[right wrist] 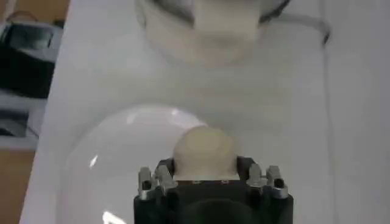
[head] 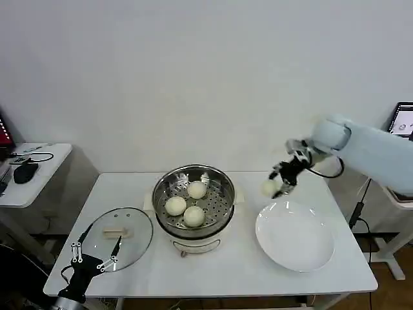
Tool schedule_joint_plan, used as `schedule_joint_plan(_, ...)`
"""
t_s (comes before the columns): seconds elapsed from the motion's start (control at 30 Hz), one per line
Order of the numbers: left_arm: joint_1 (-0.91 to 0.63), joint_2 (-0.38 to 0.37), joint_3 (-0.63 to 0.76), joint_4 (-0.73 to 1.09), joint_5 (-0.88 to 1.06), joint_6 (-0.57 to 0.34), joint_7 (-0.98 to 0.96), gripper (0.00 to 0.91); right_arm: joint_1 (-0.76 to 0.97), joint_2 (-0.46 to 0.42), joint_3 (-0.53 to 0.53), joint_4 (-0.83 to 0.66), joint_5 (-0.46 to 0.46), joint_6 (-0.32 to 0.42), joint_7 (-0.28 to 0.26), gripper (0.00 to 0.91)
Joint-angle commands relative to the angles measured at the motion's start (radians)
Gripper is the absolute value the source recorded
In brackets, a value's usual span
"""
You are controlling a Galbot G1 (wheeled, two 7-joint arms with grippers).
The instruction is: Take steamed baozi put them in steamer then cover it.
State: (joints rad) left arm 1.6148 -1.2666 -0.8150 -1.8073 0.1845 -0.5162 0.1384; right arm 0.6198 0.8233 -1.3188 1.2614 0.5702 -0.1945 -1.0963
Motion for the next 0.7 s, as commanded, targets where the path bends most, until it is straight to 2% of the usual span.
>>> schedule_joint_plan(0.03, 0.0, -0.002, 0.001, 0.001, -0.002, -0.001, 0.0, 0.907, 0.135, 0.192, -0.077, 0.044, 0.225, -0.071, 0.04, 0.655)
schedule_joint_plan(0.17, -0.001, 0.0, 0.002, 0.011, -0.002, -0.004, 0.0, 0.907, 0.12, 0.254, -0.112, 0.011, 0.202, -0.071, 0.041, 0.655)
schedule_joint_plan(0.37, -0.004, 0.001, 0.005, 0.013, -0.007, -0.005, 0.001, 0.907, 0.068, 0.297, -0.145, -0.025, 0.132, -0.069, 0.053, 0.665)
schedule_joint_plan(0.7, -0.02, 0.023, 0.008, 0.028, -0.019, -0.004, 0.002, 0.907, 0.023, 0.376, -0.146, -0.094, 0.116, -0.078, 0.071, 0.655)
